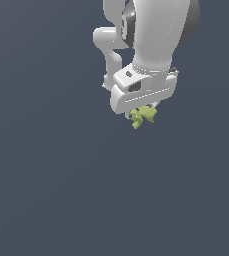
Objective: Pick up the object and move it to a goal position.
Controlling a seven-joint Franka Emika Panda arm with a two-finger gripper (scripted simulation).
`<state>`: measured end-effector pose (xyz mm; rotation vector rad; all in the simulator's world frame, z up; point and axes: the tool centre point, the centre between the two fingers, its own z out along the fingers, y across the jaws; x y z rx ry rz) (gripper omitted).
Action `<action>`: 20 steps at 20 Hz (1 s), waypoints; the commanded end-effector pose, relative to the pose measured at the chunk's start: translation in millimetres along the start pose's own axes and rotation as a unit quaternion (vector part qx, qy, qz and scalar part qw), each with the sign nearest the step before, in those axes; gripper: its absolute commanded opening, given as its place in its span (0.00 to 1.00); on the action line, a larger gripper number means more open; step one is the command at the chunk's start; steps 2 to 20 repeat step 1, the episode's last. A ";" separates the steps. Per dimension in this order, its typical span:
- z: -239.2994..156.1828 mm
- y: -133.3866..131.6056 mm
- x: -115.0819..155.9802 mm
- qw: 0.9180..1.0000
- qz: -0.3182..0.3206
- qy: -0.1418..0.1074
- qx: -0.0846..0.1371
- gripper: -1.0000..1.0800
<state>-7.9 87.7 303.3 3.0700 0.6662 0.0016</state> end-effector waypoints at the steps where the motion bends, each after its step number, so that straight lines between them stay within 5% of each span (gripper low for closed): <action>1: 0.7 0.3 0.3 1.000 0.000 0.000 0.000 0.00; 20: 0.7 0.3 0.3 1.000 0.000 0.000 0.000 0.00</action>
